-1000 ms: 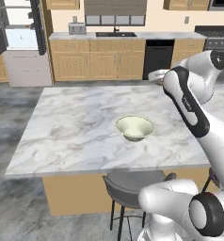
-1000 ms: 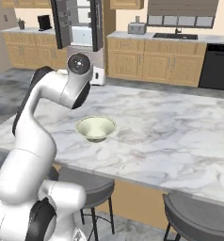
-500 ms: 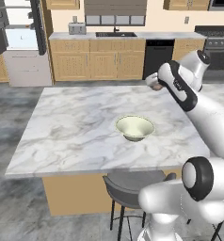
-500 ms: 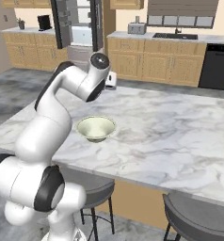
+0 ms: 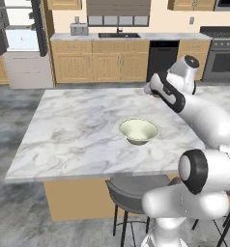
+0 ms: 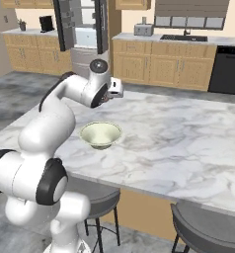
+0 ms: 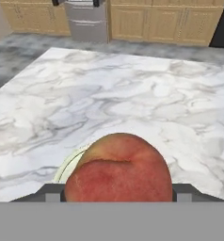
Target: Retrieve the peach and tangerine from the fridge and place them into the bowl on the dining table.
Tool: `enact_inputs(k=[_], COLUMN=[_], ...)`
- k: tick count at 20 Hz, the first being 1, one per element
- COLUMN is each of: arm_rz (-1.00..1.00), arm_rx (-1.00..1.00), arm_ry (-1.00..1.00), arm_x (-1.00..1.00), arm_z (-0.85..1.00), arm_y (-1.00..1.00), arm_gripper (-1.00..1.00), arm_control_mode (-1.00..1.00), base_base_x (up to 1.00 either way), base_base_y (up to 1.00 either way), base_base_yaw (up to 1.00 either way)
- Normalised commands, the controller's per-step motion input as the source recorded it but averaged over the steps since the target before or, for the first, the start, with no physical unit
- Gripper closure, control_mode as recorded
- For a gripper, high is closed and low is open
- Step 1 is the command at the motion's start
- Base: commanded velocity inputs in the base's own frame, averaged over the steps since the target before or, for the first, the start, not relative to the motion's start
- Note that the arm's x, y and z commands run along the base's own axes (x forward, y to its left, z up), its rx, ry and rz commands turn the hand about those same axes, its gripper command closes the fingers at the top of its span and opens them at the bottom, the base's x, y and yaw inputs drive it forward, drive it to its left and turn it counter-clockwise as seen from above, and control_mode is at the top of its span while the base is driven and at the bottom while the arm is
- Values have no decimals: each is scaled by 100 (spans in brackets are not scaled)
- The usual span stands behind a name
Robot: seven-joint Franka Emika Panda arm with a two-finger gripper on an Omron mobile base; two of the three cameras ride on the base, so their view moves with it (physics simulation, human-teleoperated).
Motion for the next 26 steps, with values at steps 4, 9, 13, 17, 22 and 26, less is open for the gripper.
enact_inputs(k=[4,9,13,17,22,26], arm_rz=[-11,-3,0,0,0,0], arm_rx=[-9,0,0,0,-1,0], arm_ry=[10,32,27,9,1,0], arm_x=[0,-15,-19,0,2,4], arm_z=[-47,-22,-12,-33,-60,-70], arm_y=[14,11,19,19,9,0], arm_gripper=[100,100,100,100,100,100], arm_control_mode=[-100,-100,-100,-100,-100,-100], base_base_x=[0,0,0,0,0,0], base_base_y=[0,0,0,0,0,0], base_base_yaw=[0,0,0,0,0,0])
